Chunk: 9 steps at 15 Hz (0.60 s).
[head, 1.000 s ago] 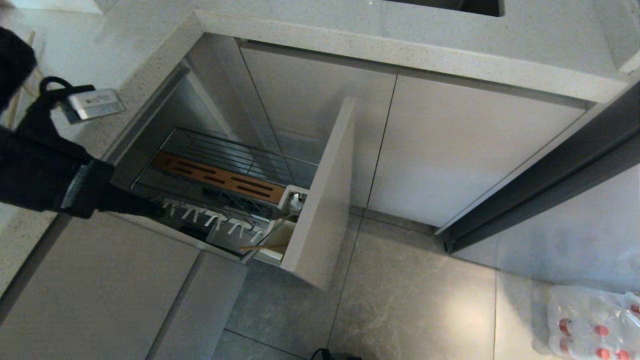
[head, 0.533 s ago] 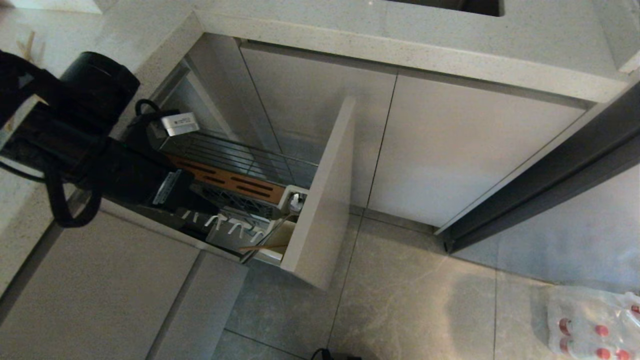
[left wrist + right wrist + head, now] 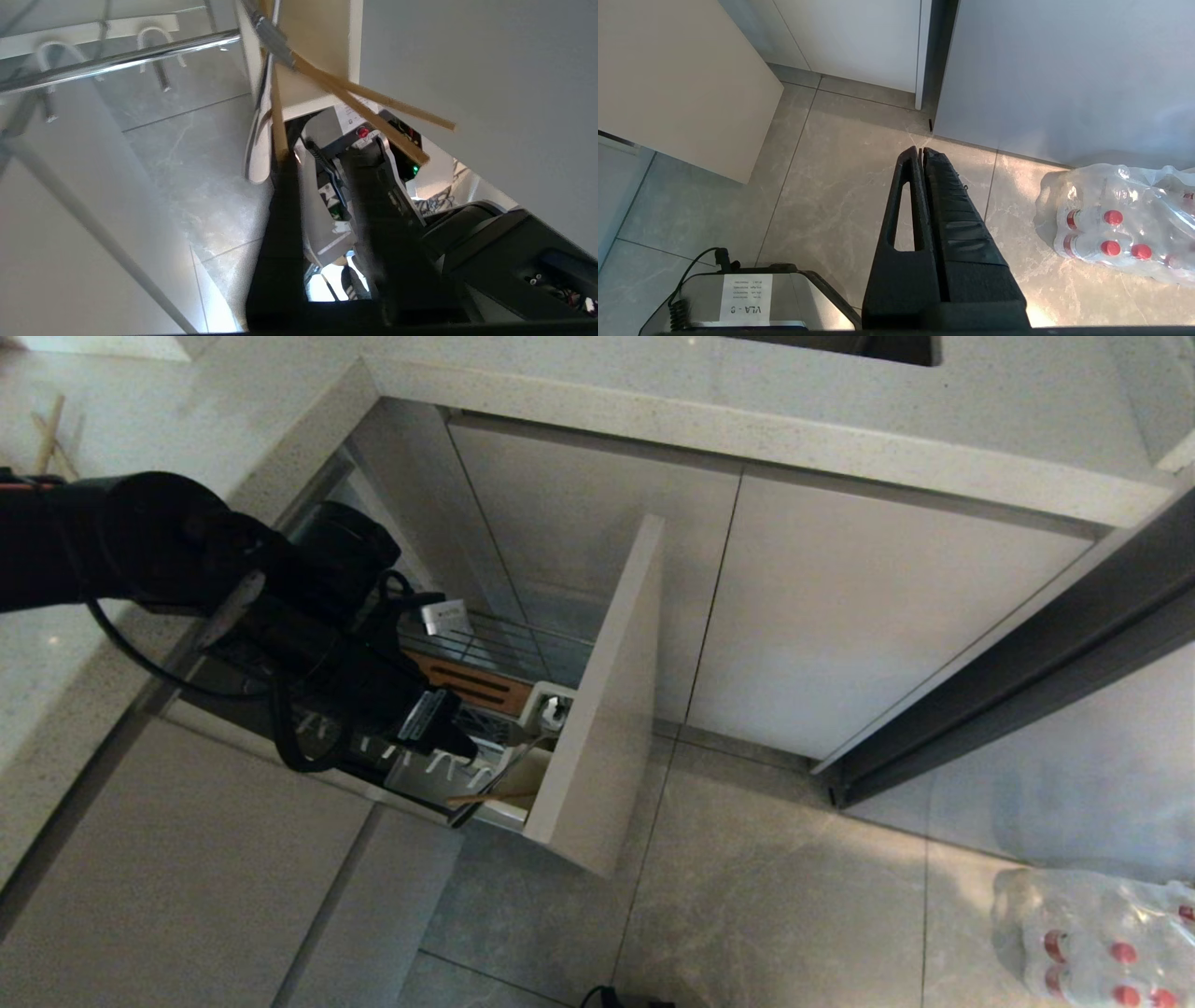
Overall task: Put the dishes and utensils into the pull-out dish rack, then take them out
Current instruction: Take the fork out of the cupboard
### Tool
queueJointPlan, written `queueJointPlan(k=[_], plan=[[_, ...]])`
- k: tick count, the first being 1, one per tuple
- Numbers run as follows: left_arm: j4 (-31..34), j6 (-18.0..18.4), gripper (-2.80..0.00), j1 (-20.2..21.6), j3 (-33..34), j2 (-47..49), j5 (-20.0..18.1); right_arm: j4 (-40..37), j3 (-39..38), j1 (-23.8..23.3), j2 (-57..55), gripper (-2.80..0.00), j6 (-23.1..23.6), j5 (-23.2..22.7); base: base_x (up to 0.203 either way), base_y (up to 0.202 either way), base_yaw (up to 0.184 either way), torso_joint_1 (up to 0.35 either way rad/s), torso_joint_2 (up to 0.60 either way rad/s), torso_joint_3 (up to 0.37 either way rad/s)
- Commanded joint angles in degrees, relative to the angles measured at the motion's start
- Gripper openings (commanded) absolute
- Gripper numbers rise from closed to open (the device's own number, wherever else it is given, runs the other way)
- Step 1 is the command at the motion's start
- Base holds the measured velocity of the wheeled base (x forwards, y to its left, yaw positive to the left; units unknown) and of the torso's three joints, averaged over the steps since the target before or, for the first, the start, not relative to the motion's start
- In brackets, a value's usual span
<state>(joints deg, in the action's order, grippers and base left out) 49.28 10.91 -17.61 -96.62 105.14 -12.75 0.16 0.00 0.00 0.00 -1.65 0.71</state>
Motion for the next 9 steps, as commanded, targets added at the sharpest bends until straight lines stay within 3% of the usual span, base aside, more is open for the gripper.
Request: queueJointPlan(k=[1,9], plan=[[0.3,-0.2,0.0,-0.7,-0.8,2.3,0.0,0.0,0.0,0.0,0.0,-2.8,0.0,0.0,0.0,0.0,0.0,0.0,0.0,0.0],[0.1,-2.3,0.0,-2.1,-4.7,6.4,1.2,0.0,0.0,0.0,-0.1,-2.8,0.0,0.0,0.0,0.0,0.0,0.0,0.0,0.0]])
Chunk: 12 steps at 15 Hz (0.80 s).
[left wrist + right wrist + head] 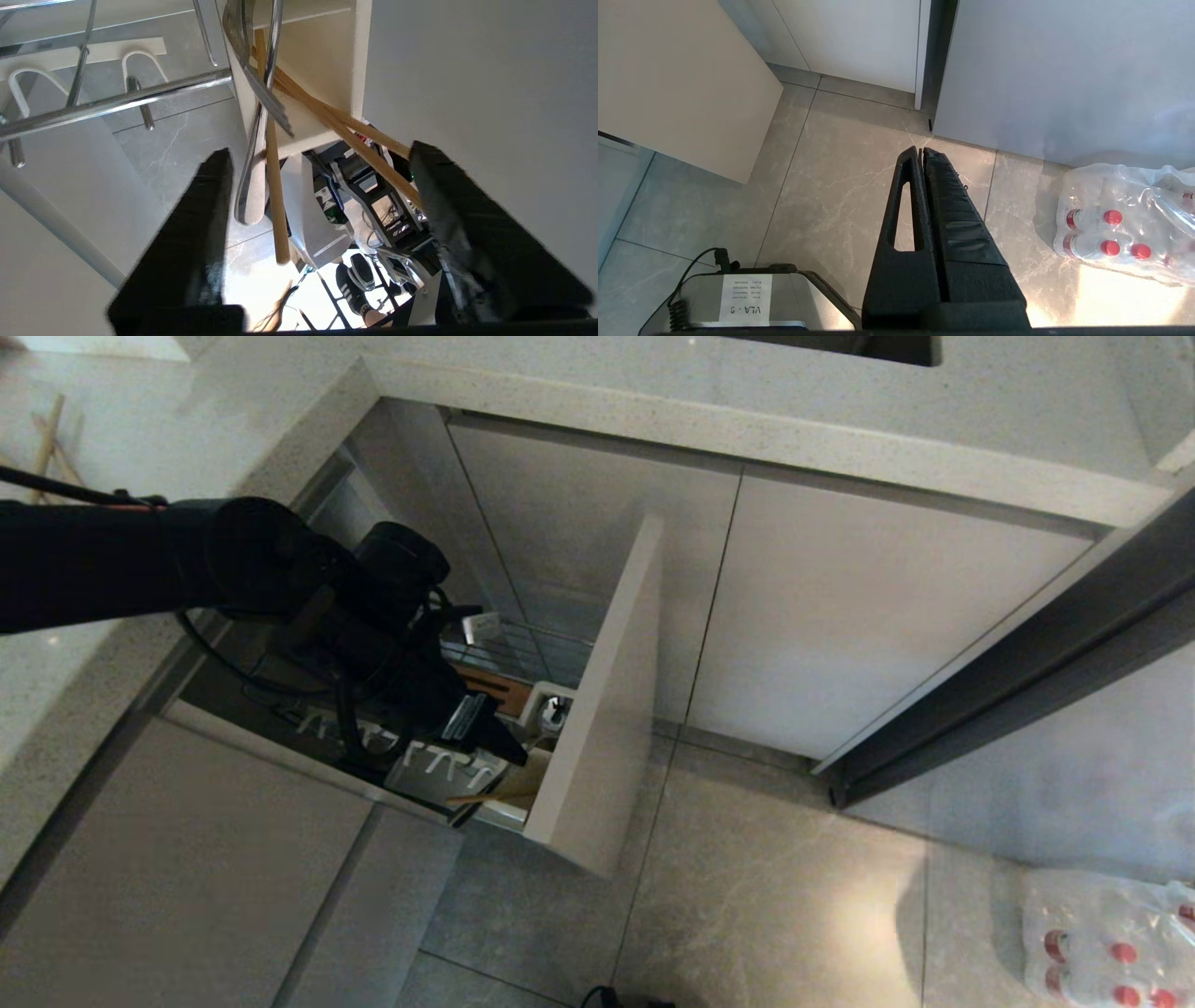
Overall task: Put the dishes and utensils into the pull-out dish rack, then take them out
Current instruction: Take the fork out of the cupboard
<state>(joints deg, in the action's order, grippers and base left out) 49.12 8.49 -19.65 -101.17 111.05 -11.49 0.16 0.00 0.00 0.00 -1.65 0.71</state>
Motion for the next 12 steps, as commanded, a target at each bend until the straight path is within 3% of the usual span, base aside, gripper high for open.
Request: queueJointPlan(k=[1,7,12], plan=[[0.3,-0.1,0.0,0.0,-0.2,0.5,0.0,0.0,0.0,0.0,-0.1,-2.8,0.0,0.0,0.0,0.0,0.0,0.0,0.0,0.0],[-0.6,-0.4,0.0,-0.2,-1.0,2.3,0.2,0.0,0.0,0.0,-0.1,-2.8,0.0,0.0,0.0,0.0,0.0,0.0,0.0,0.0],[-3.2,-4.3,0.0,-0.3,-3.2,5.7,4.7,0.0,0.0,0.0,-0.1,-2.8,0.0,0.0,0.0,0.0,0.0,0.0,0.0,0.0]])
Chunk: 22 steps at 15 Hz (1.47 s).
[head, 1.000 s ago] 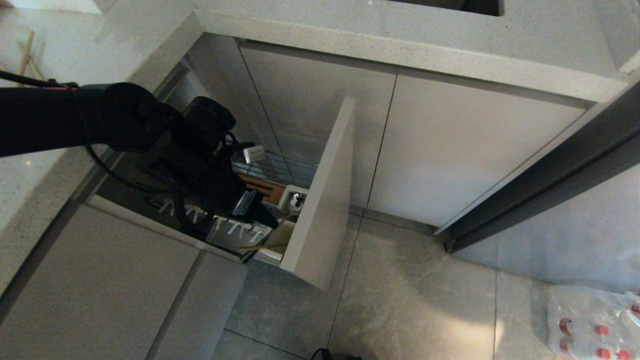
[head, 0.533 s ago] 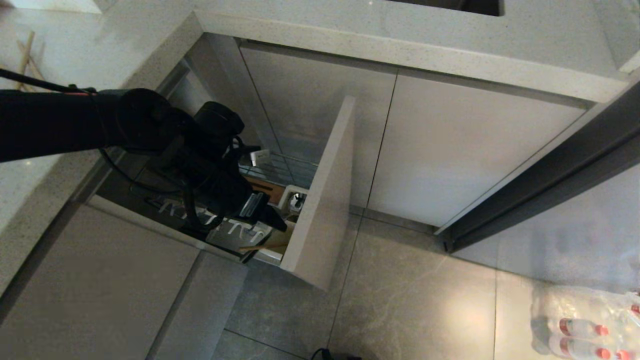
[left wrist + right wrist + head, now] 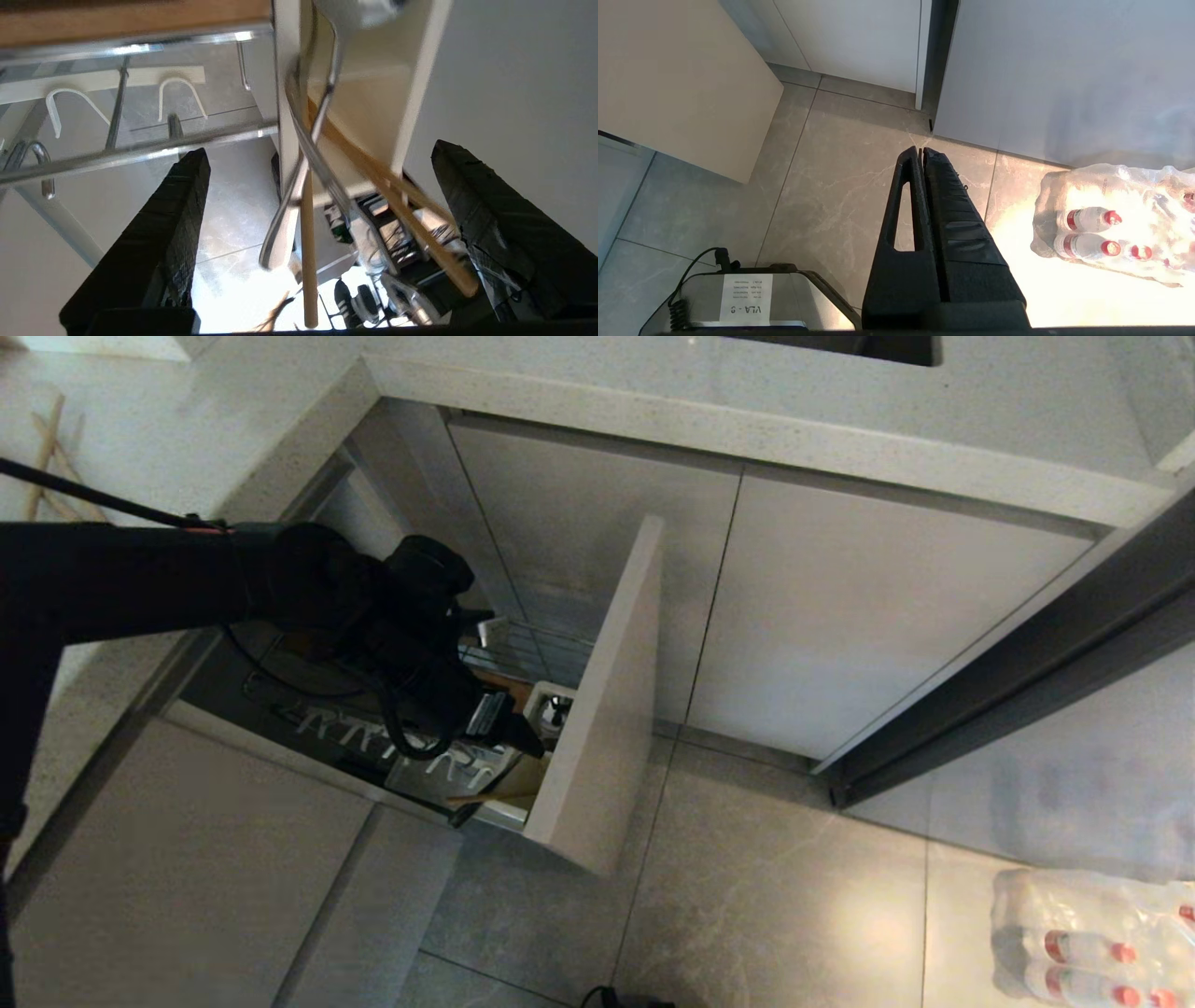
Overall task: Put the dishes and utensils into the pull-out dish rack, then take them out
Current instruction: Take the fork out of the cupboard
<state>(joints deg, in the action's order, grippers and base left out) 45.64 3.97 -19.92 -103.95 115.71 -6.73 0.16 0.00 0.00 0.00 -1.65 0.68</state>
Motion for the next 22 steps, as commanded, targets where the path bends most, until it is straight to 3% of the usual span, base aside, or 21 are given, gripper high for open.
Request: queueJointPlan(k=[1,9,10,13,22], plan=[[0.2,-0.8,0.0,0.0,-0.9,1.3,0.2,0.0,0.0,0.0,-0.1,-2.8,0.0,0.0,0.0,0.0,0.0,0.0,0.0,0.0],[0.2,-1.6,0.0,0.1,-2.0,1.6,1.7,0.0,0.0,0.0,-0.1,-2.8,0.0,0.0,0.0,0.0,0.0,0.0,0.0,0.0],[0.2,-1.6,-2.8,0.1,-2.0,1.5,1.7,0.0,0.0,0.0,-0.1,-2.8,0.0,0.0,0.0,0.0,0.0,0.0,0.0,0.0],[0.3,-2.8,-2.8,0.0,-2.7,1.6,4.2,0.0,0.0,0.0,-0.1,-2.8,0.0,0.0,0.0,0.0,0.0,0.0,0.0,0.0],[0.3,-3.0,-2.8,-0.1,-2.7,1.4,4.2,0.0,0.0,0.0,-0.1,-2.8,0.0,0.0,0.0,0.0,0.0,0.0,0.0,0.0]])
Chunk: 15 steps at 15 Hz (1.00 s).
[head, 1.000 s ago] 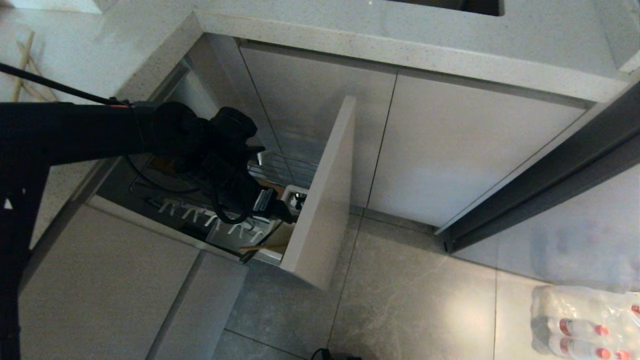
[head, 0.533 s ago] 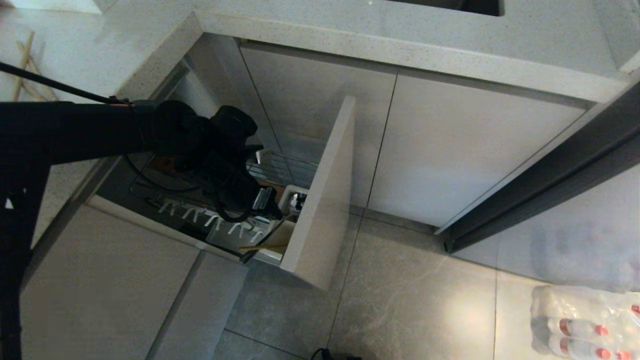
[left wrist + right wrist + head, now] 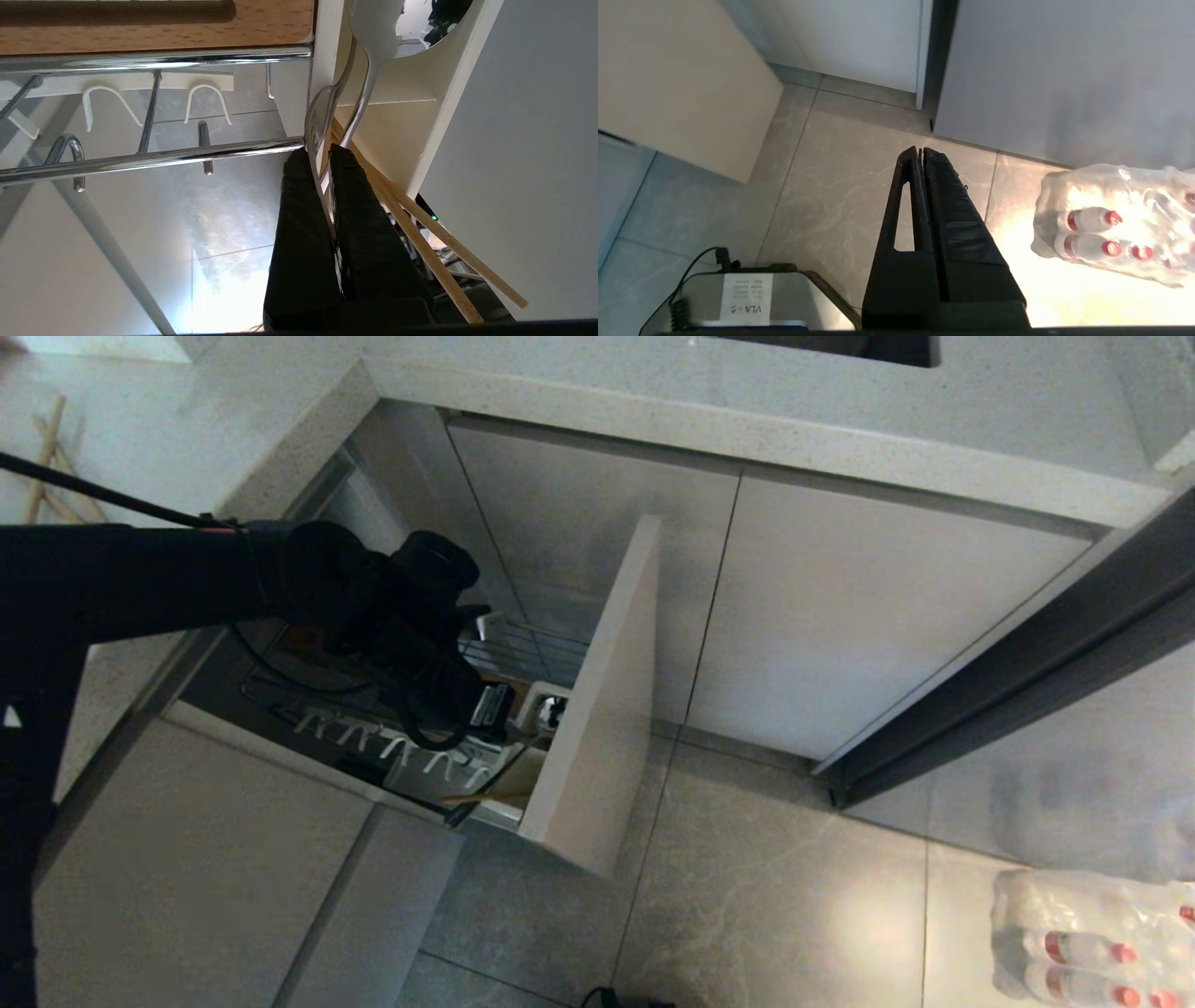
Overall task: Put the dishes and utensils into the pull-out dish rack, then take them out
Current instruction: Take the fork out of the cupboard
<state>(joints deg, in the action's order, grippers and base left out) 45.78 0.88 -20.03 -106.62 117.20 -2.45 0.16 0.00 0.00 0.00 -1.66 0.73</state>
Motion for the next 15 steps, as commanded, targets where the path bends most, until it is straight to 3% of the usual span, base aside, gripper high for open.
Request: queueJointPlan(k=[1,4,15], plan=[[0.2,-0.1,-2.8,-0.1,-0.1,-0.2,-0.1,0.0,0.0,0.0,-0.1,-2.8,0.0,0.0,0.0,0.0,0.0,0.0,0.0,0.0],[0.2,-1.6,-2.8,-0.5,-0.2,-2.4,-0.1,0.0,0.0,0.0,-0.1,-2.8,0.0,0.0,0.0,0.0,0.0,0.0,0.0,0.0],[0.4,-1.8,-2.8,-0.2,0.3,-9.8,0.7,0.0,0.0,0.0,-0.1,-2.8,0.0,0.0,0.0,0.0,0.0,0.003,0.0,0.0]])
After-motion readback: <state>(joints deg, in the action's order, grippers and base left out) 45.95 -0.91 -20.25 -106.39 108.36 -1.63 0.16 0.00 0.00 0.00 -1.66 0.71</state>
